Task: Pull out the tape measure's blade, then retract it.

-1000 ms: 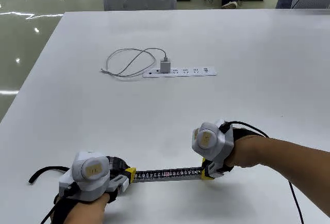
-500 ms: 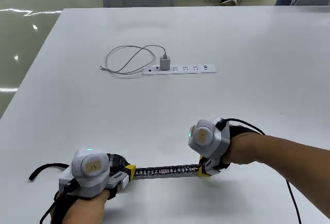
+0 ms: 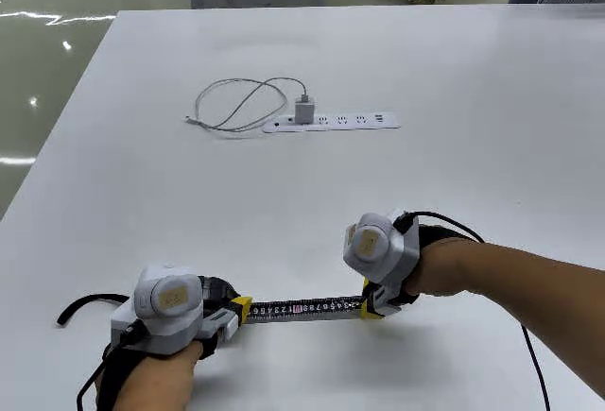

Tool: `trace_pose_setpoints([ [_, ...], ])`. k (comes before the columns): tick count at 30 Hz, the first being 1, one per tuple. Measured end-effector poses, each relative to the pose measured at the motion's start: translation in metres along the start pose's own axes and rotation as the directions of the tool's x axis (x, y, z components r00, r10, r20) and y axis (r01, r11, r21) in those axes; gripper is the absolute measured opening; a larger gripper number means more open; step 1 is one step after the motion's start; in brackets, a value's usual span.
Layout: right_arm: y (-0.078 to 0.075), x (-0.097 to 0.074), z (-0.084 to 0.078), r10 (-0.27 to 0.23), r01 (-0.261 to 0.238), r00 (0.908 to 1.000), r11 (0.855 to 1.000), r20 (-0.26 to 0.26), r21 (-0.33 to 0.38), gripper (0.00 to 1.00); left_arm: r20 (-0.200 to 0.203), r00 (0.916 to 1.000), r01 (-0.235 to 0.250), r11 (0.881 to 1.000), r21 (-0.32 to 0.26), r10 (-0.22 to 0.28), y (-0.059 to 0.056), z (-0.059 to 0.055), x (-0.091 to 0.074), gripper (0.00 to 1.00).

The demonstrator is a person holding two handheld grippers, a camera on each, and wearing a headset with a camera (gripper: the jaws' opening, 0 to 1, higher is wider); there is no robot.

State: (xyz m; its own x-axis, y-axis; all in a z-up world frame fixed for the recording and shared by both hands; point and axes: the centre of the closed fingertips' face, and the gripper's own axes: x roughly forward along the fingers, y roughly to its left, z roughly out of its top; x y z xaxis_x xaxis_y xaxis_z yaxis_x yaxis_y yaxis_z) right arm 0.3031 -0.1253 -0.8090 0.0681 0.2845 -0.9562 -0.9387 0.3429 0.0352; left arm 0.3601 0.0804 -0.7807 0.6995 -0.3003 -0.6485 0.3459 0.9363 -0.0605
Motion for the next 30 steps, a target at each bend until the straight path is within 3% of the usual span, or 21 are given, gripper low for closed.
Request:
trace_pose_setpoints([
  [25, 0.003, 0.003, 0.011, 0.013, -0.013, 0.9995, 1.0, 0.03, -0.009, 0.09, 0.001, 1.0, 0.001, 1.0, -0.002, -0.001, -0.001, 0.0, 0.0, 0.64],
  [28, 0.004, 0.003, 0.012, 0.011, -0.009, 0.9996, 0.999, 0.026, -0.054, 0.09, 0.004, 1.0, 0.0, 1.0, -0.002, 0.0, -0.001, 0.0, 0.0, 0.64],
  [30, 0.004, 0.004, 0.013, 0.011, -0.01, 0.9996, 0.999, 0.025, -0.043, 0.09, 0.006, 1.0, 0.001, 1.0, -0.001, -0.001, -0.001, 0.0, 0.0, 0.64],
])
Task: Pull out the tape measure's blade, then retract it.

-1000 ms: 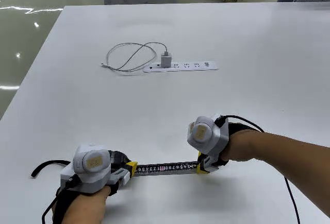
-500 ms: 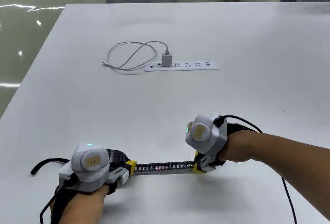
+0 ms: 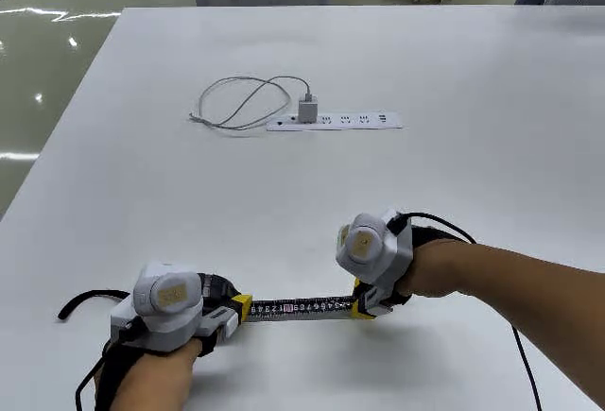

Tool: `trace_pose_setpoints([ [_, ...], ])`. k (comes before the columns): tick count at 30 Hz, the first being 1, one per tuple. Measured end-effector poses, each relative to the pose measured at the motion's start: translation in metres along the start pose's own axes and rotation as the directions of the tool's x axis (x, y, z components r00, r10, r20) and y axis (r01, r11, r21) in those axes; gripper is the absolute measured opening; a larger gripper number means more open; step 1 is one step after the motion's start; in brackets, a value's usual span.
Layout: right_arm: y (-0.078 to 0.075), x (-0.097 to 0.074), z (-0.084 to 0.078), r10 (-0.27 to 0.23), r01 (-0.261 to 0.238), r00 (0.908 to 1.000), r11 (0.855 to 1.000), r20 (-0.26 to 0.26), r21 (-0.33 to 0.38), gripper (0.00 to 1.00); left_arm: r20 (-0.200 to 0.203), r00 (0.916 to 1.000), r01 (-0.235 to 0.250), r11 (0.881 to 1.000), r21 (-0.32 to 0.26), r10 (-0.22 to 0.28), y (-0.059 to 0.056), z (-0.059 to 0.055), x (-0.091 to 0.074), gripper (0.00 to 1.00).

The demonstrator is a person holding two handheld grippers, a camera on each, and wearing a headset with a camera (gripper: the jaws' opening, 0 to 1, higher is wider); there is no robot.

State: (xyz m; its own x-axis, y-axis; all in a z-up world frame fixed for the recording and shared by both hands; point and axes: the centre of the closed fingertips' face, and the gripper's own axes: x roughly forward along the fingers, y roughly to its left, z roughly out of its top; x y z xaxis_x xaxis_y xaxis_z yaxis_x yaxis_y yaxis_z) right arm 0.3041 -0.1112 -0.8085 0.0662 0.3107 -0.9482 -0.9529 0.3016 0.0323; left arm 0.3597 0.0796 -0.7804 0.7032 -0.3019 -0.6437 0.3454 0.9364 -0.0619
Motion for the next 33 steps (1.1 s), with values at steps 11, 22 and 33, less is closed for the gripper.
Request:
trace_pose_setpoints([
  [11, 0.0, 0.001, 0.004, -0.002, 0.002, 1.0, 1.0, -0.006, 0.006, 0.09, -0.004, 1.0, 0.0, 1.0, 0.0, 0.0, 0.0, -0.001, 0.001, 0.64],
  [22, 0.001, 0.003, 0.008, -0.002, 0.002, 0.9998, 1.0, -0.018, -0.003, 0.09, -0.006, 1.0, 0.0, 1.0, -0.001, 0.0, 0.0, -0.001, 0.001, 0.64],
  [33, 0.0, 0.006, 0.012, -0.008, 0.008, 0.9998, 1.0, -0.019, 0.002, 0.09, -0.009, 1.0, 0.001, 1.0, -0.002, -0.001, 0.0, -0.001, 0.001, 0.64],
])
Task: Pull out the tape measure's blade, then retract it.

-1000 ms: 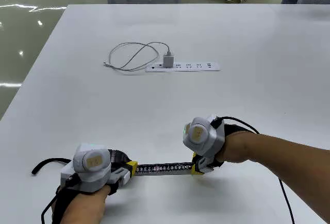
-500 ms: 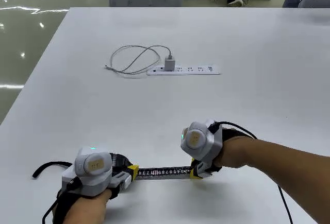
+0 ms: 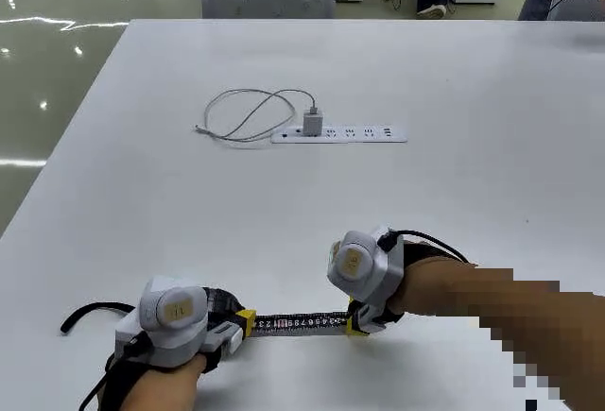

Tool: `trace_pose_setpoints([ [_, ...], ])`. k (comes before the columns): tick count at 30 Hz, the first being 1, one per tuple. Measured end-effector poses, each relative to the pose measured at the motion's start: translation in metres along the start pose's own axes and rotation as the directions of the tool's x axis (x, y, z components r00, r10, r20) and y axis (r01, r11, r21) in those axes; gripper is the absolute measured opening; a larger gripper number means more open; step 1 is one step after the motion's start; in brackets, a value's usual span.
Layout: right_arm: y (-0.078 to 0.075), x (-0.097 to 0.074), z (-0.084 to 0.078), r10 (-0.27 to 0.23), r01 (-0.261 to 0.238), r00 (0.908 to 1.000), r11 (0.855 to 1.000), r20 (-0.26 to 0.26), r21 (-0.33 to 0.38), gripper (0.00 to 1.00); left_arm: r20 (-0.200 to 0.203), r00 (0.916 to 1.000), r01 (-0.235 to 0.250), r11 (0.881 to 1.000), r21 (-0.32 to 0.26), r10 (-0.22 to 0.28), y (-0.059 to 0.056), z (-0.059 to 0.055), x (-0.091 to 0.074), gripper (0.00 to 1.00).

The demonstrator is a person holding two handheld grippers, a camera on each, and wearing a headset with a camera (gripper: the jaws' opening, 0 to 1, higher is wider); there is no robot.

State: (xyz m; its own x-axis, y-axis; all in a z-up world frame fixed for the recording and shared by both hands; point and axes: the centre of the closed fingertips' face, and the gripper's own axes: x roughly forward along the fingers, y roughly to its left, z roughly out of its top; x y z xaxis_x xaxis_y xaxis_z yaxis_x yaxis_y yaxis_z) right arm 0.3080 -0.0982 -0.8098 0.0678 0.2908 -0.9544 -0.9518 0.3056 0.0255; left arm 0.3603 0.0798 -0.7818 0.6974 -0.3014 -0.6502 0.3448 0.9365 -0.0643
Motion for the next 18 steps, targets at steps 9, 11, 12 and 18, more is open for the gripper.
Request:
trace_pose_setpoints([
  [9, 0.0006, 0.0009, 0.0028, -0.002, 0.002, 1.0, 1.0, 0.001, 0.004, 0.09, 0.008, 1.0, 0.0, 1.0, 0.001, 0.0, 0.0001, 0.0003, -0.0006, 0.64],
  [11, 0.001, 0.0009, 0.0035, -0.002, 0.002, 1.0, 1.0, 0.005, 0.007, 0.09, 0.007, 1.0, 0.0, 1.0, 0.001, 0.0, -0.0001, 0.0001, -0.0009, 0.64],
  [12, 0.0011, 0.001, 0.0037, -0.002, 0.002, 1.0, 1.0, 0.005, 0.007, 0.09, 0.007, 1.0, 0.0, 1.0, 0.001, 0.0, -0.0002, 0.0001, -0.001, 0.64],
  [18, 0.0011, 0.0017, 0.0061, 0.0, 0.0, 1.0, 1.0, 0.009, 0.01, 0.09, -0.001, 1.0, 0.003, 1.0, -0.001, -0.003, 0.0001, -0.0002, -0.0006, 0.64],
])
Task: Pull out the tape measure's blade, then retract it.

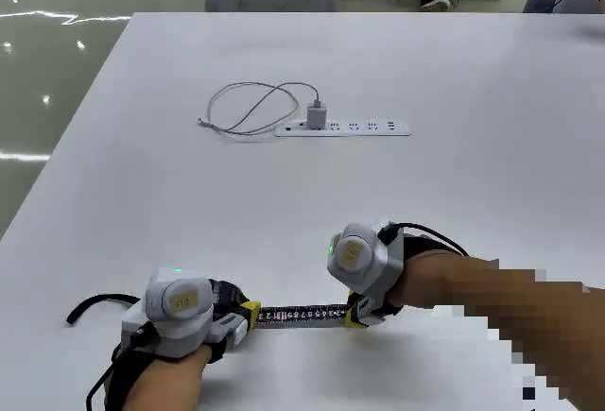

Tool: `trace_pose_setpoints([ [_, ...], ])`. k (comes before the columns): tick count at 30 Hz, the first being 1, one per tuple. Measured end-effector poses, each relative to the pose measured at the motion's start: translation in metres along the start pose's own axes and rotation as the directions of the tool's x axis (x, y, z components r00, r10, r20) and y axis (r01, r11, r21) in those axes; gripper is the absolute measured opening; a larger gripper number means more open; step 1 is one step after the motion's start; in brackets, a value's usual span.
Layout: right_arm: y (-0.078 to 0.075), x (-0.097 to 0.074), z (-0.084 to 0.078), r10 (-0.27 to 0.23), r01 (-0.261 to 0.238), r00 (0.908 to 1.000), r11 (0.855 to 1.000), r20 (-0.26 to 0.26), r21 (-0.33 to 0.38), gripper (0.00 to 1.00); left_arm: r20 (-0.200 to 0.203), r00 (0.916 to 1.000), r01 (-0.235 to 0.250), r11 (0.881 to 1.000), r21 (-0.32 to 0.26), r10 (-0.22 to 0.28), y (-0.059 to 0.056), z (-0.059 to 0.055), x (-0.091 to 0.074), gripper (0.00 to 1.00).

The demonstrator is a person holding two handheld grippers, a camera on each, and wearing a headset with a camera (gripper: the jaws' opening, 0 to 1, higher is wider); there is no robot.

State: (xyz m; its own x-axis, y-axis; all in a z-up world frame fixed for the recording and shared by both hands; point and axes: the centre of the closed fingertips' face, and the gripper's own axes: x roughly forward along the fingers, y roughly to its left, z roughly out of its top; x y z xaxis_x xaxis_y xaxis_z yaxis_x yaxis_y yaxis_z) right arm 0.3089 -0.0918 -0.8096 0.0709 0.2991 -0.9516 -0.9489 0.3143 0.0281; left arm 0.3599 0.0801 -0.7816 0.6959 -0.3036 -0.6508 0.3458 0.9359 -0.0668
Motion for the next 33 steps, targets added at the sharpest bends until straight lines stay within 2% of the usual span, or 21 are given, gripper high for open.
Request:
trace_pose_setpoints([
  [17, 0.001, 0.002, 0.007, 0.0, 0.0, 1.0, 1.0, 0.01, -0.004, 0.09, -0.002, 1.0, -0.002, 1.0, 0.0, 0.002, 0.0, 0.0, 0.0, 0.64],
  [33, 0.002, 0.005, 0.014, 0.009, -0.009, 0.9992, 1.0, 0.04, -0.004, 0.09, -0.001, 1.0, -0.003, 1.0, -0.001, 0.003, 0.0, 0.0, 0.0, 0.64],
])
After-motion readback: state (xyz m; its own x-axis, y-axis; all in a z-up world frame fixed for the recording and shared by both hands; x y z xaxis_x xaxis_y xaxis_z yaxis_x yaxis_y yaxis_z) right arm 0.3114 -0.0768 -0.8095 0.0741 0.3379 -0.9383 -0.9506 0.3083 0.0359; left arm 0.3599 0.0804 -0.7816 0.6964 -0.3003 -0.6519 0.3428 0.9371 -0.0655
